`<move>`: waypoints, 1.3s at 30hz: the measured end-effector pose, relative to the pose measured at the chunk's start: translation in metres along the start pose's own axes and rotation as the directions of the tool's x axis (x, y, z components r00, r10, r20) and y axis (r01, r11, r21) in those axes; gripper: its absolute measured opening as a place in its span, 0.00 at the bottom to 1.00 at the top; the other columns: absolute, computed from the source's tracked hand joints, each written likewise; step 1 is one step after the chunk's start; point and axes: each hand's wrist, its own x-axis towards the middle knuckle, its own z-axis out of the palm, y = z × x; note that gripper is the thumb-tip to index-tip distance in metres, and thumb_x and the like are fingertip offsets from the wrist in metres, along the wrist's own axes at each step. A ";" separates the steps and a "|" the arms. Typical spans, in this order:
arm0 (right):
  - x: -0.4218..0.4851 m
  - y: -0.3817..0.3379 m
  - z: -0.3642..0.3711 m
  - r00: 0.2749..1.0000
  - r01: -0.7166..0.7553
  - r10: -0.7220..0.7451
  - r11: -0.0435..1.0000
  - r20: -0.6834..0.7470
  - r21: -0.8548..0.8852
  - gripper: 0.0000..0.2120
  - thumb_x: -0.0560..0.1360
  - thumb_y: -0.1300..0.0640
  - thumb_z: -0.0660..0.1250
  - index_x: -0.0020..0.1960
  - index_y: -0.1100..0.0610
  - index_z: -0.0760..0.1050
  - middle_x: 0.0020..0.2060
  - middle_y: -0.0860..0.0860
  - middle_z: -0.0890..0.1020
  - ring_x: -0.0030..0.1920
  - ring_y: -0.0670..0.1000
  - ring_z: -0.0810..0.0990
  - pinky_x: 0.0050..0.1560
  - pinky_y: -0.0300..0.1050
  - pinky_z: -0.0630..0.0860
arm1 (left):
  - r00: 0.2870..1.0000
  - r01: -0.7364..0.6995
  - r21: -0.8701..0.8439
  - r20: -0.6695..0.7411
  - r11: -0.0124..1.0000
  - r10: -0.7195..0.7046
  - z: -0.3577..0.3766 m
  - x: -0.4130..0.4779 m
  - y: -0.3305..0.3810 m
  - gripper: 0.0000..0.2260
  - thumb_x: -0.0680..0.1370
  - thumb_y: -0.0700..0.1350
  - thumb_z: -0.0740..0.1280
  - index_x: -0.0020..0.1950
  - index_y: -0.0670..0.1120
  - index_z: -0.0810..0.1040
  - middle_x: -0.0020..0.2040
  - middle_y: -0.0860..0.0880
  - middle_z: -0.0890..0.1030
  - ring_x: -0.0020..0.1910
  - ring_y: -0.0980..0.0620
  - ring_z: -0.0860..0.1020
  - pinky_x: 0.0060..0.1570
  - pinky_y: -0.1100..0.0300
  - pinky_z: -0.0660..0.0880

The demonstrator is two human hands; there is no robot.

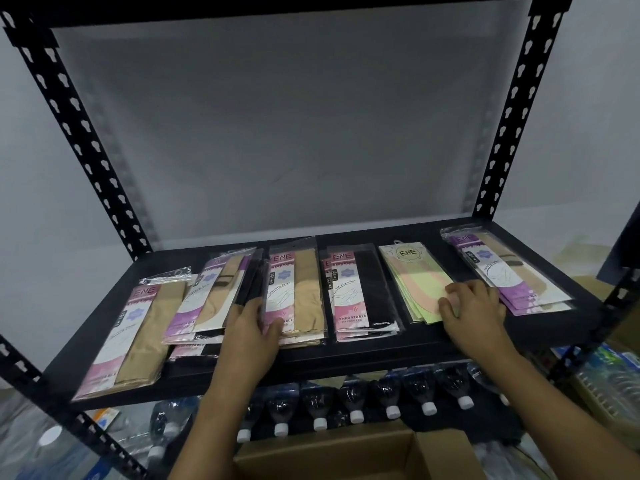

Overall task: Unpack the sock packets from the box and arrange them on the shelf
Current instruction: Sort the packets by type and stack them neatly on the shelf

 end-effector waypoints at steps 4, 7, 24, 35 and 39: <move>0.000 0.000 -0.001 1.000 -0.001 0.001 1.000 0.004 0.010 0.14 0.77 0.54 0.62 0.60 0.58 0.74 0.59 0.57 0.72 0.61 0.58 0.64 0.61 0.57 0.63 | 0.990 -0.138 0.045 -0.002 0.989 0.138 -0.001 0.000 -0.002 0.19 0.79 0.48 0.66 0.70 0.47 0.73 0.62 0.48 0.72 0.63 0.48 0.72 0.62 0.56 0.70; 0.000 -0.001 -0.001 1.000 0.000 0.000 1.000 0.012 0.007 0.14 0.77 0.54 0.62 0.60 0.58 0.74 0.59 0.57 0.72 0.61 0.58 0.64 0.61 0.57 0.63 | 0.986 -0.167 0.058 0.016 0.984 0.166 0.001 0.000 -0.005 0.18 0.79 0.51 0.66 0.67 0.47 0.76 0.60 0.50 0.73 0.63 0.48 0.72 0.62 0.55 0.70; 0.001 -0.056 -0.013 0.986 0.106 -0.089 0.988 -0.143 0.116 0.15 0.76 0.53 0.62 0.57 0.59 0.76 0.57 0.58 0.74 0.61 0.60 0.67 0.61 0.58 0.63 | 0.969 -0.153 -0.058 -0.206 0.987 0.138 -0.038 -0.001 -0.020 0.11 0.78 0.48 0.69 0.60 0.48 0.78 0.56 0.52 0.76 0.52 0.55 0.75 0.45 0.74 0.67; -0.042 -0.210 0.027 0.915 0.396 -0.396 0.852 -0.075 0.343 0.07 0.74 0.55 0.64 0.46 0.57 0.78 0.42 0.49 0.78 0.45 0.50 0.74 0.46 0.46 0.72 | 0.915 0.119 0.005 -0.388 0.993 -0.108 -0.114 -0.009 -0.099 0.13 0.76 0.47 0.70 0.60 0.47 0.80 0.58 0.48 0.79 0.60 0.46 0.75 0.60 0.48 0.73; -0.061 -0.257 0.049 0.899 0.383 -0.436 0.823 0.034 0.420 0.10 0.76 0.51 0.64 0.49 0.57 0.78 0.45 0.49 0.77 0.45 0.48 0.75 0.45 0.42 0.71 | 0.897 0.271 0.090 -0.384 0.958 -0.218 -0.131 -0.016 -0.126 0.18 0.75 0.50 0.69 0.63 0.46 0.78 0.62 0.44 0.78 0.64 0.41 0.72 0.63 0.44 0.71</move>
